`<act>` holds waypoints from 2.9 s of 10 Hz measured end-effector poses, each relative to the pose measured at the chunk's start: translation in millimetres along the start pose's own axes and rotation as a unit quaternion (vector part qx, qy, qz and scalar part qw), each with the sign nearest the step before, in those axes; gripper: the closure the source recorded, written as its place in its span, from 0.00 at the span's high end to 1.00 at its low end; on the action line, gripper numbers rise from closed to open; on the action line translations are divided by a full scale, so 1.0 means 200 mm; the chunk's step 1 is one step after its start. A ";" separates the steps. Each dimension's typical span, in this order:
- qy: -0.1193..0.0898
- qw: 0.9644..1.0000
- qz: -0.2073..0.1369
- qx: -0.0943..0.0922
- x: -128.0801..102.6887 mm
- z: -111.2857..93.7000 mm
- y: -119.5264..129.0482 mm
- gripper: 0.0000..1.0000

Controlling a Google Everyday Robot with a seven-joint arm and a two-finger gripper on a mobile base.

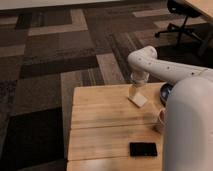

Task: Place the white sponge in the ceramic bowl

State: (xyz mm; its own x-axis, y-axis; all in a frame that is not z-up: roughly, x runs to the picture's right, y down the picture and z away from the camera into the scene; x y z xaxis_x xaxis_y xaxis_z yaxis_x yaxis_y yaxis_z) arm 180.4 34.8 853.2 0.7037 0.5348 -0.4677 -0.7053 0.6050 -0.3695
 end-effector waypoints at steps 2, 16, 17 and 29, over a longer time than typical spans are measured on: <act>-0.004 1.000 0.005 -0.005 -0.03 0.06 0.04 0.65; -0.008 1.000 0.018 0.001 0.01 -0.02 -0.06 0.00; -0.010 1.000 0.020 0.004 0.01 -0.07 -0.08 0.00; 0.012 0.997 0.036 0.073 0.57 -0.25 -0.85 0.00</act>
State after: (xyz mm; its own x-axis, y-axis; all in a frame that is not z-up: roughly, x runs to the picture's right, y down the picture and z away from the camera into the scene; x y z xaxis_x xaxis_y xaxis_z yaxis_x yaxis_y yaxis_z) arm 376.1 -36.8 823.4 0.6478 0.5677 -0.5081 -0.7334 0.6451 -0.2143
